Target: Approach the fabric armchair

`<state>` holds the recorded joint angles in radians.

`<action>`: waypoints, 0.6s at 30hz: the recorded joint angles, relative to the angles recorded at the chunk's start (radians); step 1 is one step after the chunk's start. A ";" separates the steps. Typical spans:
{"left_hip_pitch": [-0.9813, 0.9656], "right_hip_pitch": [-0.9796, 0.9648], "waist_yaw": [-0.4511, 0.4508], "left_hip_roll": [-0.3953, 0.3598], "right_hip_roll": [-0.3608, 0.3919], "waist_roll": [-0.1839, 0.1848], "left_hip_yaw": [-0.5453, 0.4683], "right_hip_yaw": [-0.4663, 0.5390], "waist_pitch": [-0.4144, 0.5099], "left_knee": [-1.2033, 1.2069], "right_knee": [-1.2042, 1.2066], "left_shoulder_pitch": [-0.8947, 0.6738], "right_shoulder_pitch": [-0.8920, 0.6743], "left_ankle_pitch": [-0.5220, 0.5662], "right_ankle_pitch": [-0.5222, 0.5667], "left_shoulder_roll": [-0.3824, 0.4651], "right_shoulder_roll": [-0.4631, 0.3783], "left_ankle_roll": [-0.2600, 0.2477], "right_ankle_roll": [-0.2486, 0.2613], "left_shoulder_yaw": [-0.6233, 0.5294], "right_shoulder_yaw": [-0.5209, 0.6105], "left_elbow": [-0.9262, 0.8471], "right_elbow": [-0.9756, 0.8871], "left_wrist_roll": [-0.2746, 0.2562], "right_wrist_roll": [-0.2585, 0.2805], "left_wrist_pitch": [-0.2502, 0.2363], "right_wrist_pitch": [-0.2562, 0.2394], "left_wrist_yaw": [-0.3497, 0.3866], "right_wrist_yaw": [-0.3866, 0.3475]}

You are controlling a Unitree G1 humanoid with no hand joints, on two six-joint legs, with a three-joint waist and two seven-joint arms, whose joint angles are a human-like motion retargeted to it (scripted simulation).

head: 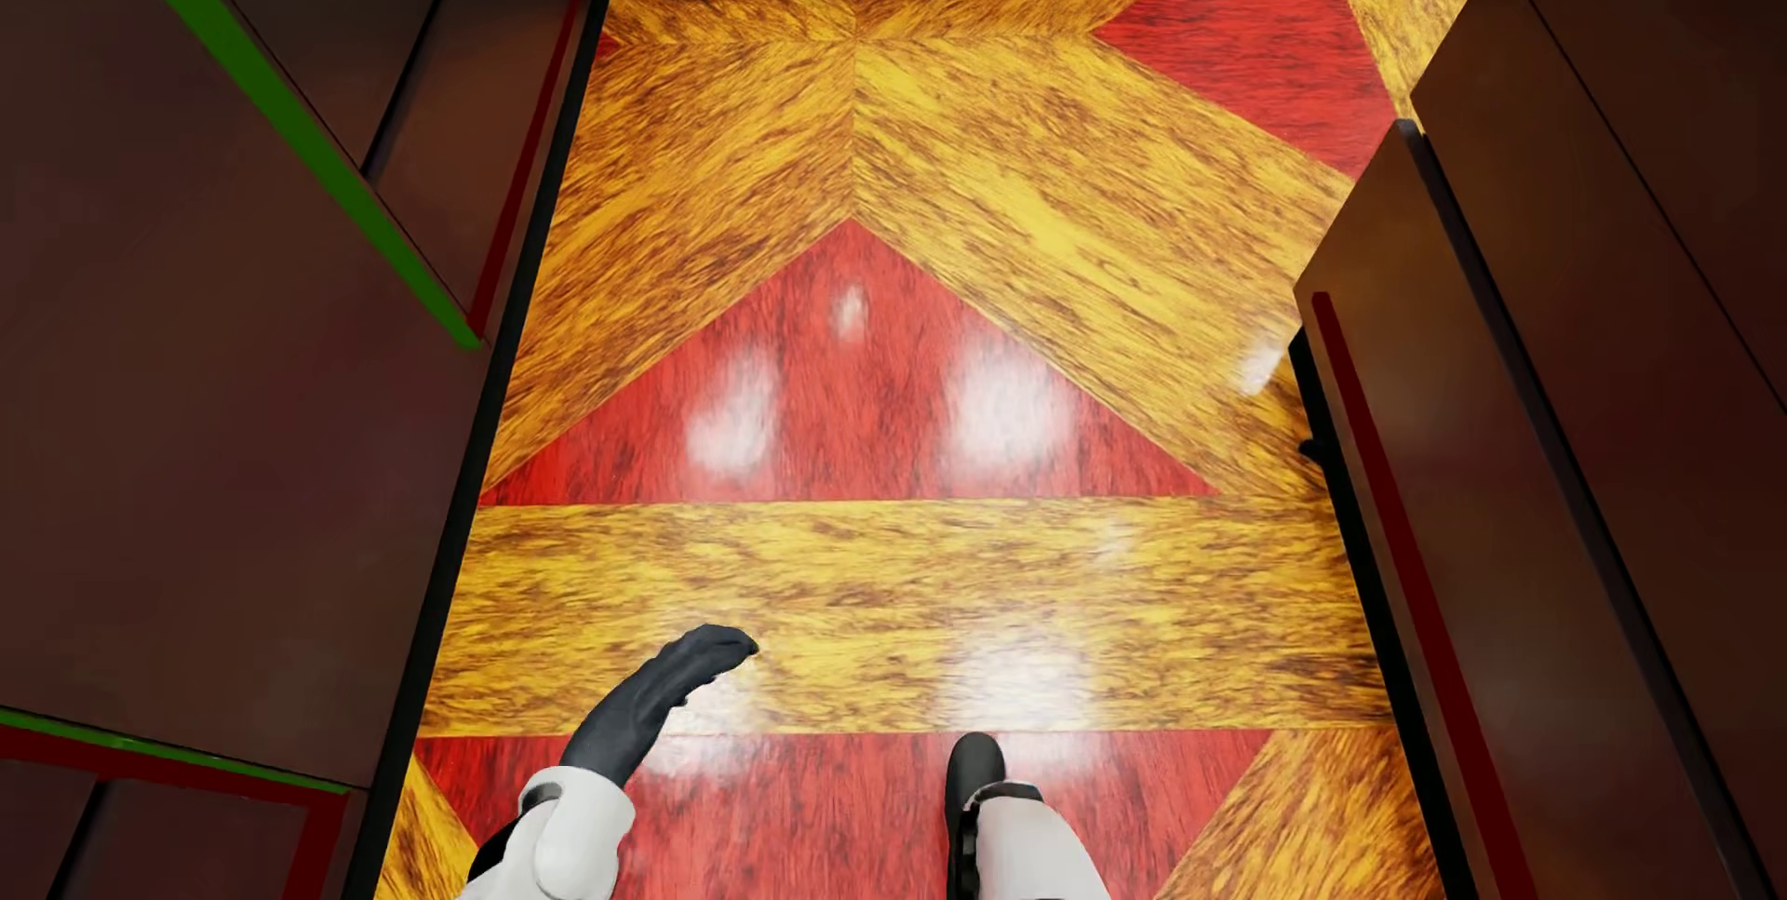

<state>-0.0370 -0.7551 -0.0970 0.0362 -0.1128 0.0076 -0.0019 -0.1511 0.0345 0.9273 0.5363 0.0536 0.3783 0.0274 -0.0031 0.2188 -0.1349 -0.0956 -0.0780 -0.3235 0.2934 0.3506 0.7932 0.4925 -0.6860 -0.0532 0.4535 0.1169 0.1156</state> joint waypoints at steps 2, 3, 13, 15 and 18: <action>-0.248 0.112 0.029 0.113 0.042 0.030 0.045 -0.025 0.012 0.372 0.103 0.102 -0.065 0.026 -0.183 -0.017 -0.006 0.053 0.010 0.101 0.031 0.071 0.059 -0.037 0.018 0.107 -0.040 0.081 0.077; -0.365 0.208 0.053 0.146 0.070 0.041 0.083 -0.027 0.012 0.413 0.065 0.128 -0.117 -0.077 -0.236 -0.045 -0.019 0.123 0.021 0.158 0.041 0.161 0.071 -0.046 0.026 0.182 -0.049 0.114 0.071; -0.687 0.936 0.217 0.067 0.009 0.011 0.195 0.180 -0.017 -0.398 0.197 0.572 -0.434 -0.001 -0.081 -0.154 -0.157 0.149 0.185 0.570 -0.066 0.497 -0.364 0.019 0.207 0.385 -0.230 -0.064 -0.349; -0.625 0.687 0.212 0.029 -0.091 -0.018 0.230 0.168 0.009 -0.179 0.708 0.522 -0.350 -0.238 0.097 -0.187 -0.139 0.164 0.179 0.598 -0.102 0.491 -0.388 0.066 0.212 0.389 -0.190 -0.069 -0.393; -0.371 0.269 0.159 -0.039 -0.072 -0.040 0.245 0.132 0.014 -0.256 0.832 0.403 -0.307 -0.359 -0.118 -0.182 -0.123 0.162 0.034 0.516 0.040 0.348 -0.185 0.192 0.135 0.268 -0.102 -0.050 -0.229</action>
<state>-0.4076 -0.4864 0.0619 -0.0033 -0.1852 -0.0324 0.2435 -0.0189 0.0488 0.6717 1.3680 0.4568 0.0712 -0.3311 -0.1211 0.0365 -0.2582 0.0660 -0.0435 0.1925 0.3330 0.6987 0.6077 0.6845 -0.5509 0.2148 0.3514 0.0672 -0.1134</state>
